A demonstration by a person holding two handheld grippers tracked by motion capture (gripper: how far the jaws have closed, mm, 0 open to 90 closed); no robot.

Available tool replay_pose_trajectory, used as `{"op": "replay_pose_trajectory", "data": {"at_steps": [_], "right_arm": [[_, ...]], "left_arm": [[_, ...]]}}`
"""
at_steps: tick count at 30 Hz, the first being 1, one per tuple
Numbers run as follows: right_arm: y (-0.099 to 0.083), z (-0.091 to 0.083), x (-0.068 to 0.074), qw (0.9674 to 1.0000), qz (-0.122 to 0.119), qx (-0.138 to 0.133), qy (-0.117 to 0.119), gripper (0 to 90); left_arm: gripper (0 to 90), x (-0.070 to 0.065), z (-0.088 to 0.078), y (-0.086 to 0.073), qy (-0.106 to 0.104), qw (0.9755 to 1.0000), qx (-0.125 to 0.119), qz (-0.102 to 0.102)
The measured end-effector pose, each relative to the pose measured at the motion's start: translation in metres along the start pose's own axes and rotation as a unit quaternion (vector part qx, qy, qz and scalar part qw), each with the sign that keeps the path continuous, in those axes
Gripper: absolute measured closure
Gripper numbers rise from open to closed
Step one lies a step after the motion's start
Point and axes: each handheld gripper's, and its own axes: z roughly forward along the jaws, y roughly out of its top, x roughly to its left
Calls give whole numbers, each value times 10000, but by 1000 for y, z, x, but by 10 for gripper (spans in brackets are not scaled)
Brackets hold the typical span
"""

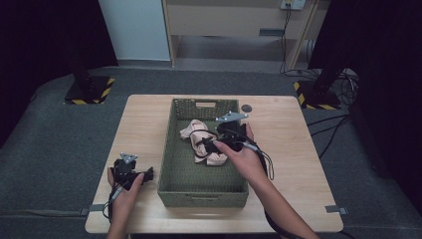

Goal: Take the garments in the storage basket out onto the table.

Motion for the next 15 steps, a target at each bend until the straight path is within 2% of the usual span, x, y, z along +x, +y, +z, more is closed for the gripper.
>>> {"op": "replay_pose_trajectory", "data": {"at_steps": [8,15], "right_arm": [[-2,20,-1,9999,78,91,38,25],[-2,35,-1,9998,48,190,18,26]], "left_arm": [[0,0,0,0,0,10000,-1,-1],[0,0,0,0,0,10000,0,-1]]}}
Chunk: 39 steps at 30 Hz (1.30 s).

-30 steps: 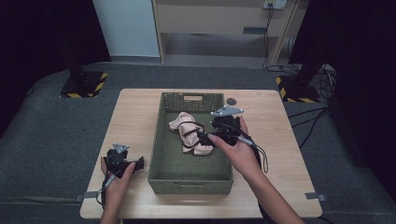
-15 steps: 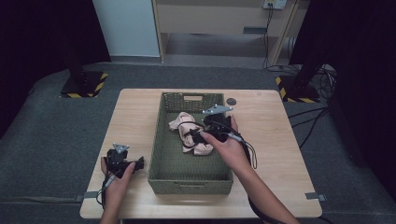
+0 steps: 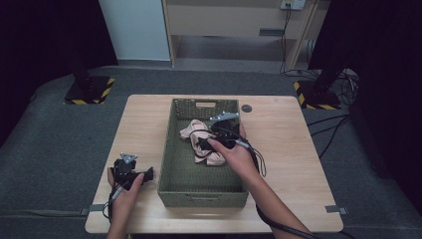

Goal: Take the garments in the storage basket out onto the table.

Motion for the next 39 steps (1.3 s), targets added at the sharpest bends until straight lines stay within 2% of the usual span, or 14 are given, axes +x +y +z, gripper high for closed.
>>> {"op": "replay_pose_trajectory", "data": {"at_steps": [4,11,20,32,39], "right_arm": [[2,11,-3,10000,24,-26,81,26],[4,24,-4,9999,91,21,71,33],[1,39,-5,9998,42,170,13,28],[-3,63,-6,9990,124,412,-72,28],[-6,81,-2,9982,167,571,-53,29]], "left_arm": [[0,0,0,0,0,10000,-1,-1],[0,0,0,0,-1,10000,0,0],[0,0,0,0,-1,10000,0,-1],[0,0,0,0,-1,10000,0,1],[0,0,0,0,-1,10000,0,0]]}}
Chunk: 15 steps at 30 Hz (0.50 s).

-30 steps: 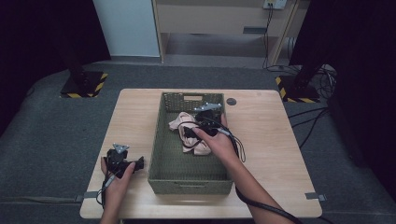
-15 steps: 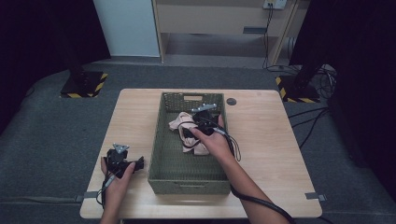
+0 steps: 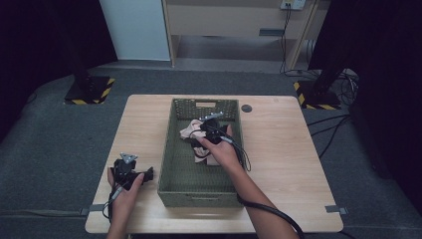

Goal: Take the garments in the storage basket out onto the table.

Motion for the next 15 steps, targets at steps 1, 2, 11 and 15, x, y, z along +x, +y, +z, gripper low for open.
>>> {"op": "replay_pose_trajectory", "data": {"at_steps": [1,2,11,15], "right_arm": [[0,1,0,10000,17,14,15,29],[0,3,1,10000,24,19,27,28],[2,15,-1,9999,29,139,-19,29],[3,20,-1,9998,32,204,-14,29]], "left_arm": [[0,0,0,0,0,10000,0,0],[0,0,0,0,0,10000,0,0],[0,0,0,0,1,10000,-1,0],[0,0,0,0,0,10000,3,0]]}}
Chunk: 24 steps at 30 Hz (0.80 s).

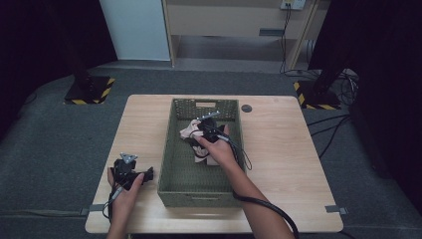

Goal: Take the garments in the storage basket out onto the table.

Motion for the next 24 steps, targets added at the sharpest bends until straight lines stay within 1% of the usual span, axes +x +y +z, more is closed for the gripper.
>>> {"op": "replay_pose_trajectory", "data": {"at_steps": [3,10,14,15,24], "right_arm": [[-1,5,-1,10000,-9,40,18,30],[-4,19,-3,9998,71,165,-38,29],[-4,21,-4,9998,139,170,-29,27],[-4,23,-5,9998,114,187,-32,27],[-5,30,-6,9996,146,238,-63,25]], "left_arm": [[0,0,0,0,1,10000,-1,0],[0,0,0,0,0,10000,0,0],[0,0,0,0,0,10000,0,1],[0,0,0,0,0,10000,1,1],[0,0,0,0,0,10000,0,-1]]}}
